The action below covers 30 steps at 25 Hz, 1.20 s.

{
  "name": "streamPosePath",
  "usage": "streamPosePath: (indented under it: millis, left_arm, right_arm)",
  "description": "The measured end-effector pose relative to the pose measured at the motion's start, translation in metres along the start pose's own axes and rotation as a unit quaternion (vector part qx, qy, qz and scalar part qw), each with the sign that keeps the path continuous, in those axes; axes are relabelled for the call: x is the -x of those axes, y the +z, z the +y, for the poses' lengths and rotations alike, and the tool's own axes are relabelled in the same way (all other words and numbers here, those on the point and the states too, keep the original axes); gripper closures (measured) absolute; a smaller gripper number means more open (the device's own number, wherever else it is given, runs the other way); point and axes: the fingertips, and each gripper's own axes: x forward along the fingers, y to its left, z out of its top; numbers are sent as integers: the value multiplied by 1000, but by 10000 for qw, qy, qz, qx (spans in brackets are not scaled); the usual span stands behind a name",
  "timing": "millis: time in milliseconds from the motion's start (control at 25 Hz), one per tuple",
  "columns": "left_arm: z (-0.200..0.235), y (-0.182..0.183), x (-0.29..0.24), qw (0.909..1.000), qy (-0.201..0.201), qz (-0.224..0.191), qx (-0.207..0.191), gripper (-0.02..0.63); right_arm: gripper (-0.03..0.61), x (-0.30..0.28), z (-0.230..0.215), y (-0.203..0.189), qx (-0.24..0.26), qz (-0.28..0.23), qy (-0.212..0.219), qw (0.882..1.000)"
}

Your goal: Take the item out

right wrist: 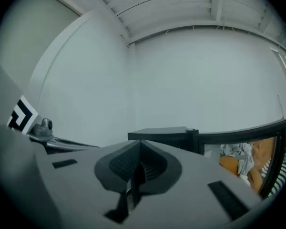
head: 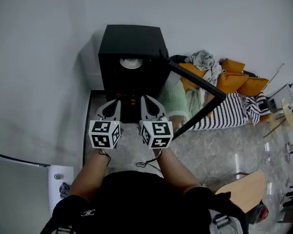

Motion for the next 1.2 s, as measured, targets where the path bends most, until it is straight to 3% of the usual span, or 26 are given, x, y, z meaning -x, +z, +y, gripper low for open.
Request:
streamPosePath:
  millis: [1200]
  left_arm:
    - [73, -21, 8, 9975, -552, 431, -47, 605]
  right_arm:
    - [572, -23, 49, -9, -191, -29, -724, 9972]
